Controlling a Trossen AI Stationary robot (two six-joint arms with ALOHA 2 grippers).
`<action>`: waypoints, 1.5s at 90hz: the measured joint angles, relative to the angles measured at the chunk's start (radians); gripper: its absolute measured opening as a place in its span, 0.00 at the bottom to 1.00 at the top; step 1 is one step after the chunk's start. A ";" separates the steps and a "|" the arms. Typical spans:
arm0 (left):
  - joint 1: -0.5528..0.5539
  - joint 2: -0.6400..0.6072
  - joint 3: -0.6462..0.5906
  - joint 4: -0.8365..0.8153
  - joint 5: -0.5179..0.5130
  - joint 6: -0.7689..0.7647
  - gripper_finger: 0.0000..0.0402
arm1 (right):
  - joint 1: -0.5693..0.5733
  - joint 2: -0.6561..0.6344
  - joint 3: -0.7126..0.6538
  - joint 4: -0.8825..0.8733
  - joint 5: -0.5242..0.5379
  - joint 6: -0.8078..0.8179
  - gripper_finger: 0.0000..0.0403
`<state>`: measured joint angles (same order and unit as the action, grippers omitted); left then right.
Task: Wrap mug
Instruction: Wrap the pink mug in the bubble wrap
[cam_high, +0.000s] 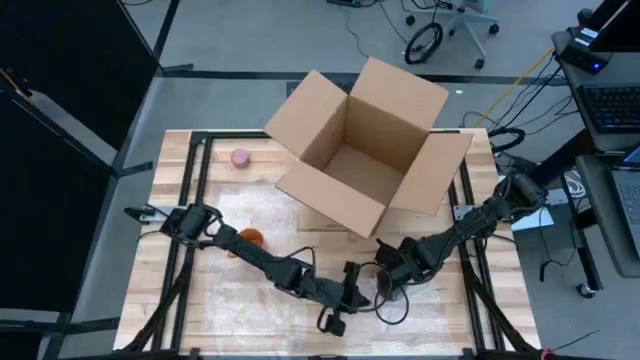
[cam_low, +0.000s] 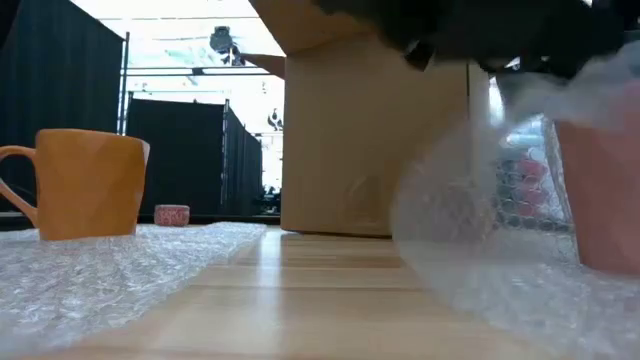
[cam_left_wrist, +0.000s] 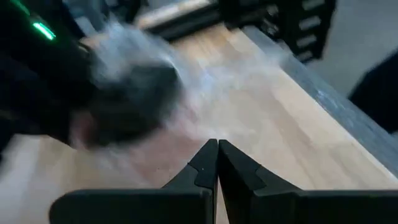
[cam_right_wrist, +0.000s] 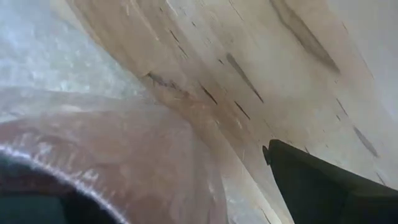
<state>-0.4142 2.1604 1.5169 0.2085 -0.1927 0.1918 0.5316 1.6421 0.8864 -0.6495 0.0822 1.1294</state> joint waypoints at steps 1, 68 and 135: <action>0.003 0.000 0.003 -0.001 0.000 0.002 0.00 | 0.000 0.000 0.000 0.000 0.000 0.000 0.64; 0.062 0.056 0.026 -0.020 0.115 0.054 0.00 | -0.004 -0.007 0.068 -0.069 0.013 -0.066 0.64; 0.035 0.050 0.025 0.012 0.099 0.170 0.00 | 0.007 -0.032 0.070 -0.060 0.021 -0.072 0.64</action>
<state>-0.3794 2.2108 1.5417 0.2201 -0.0940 0.3615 0.5388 1.6096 0.9565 -0.7097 0.1032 1.0576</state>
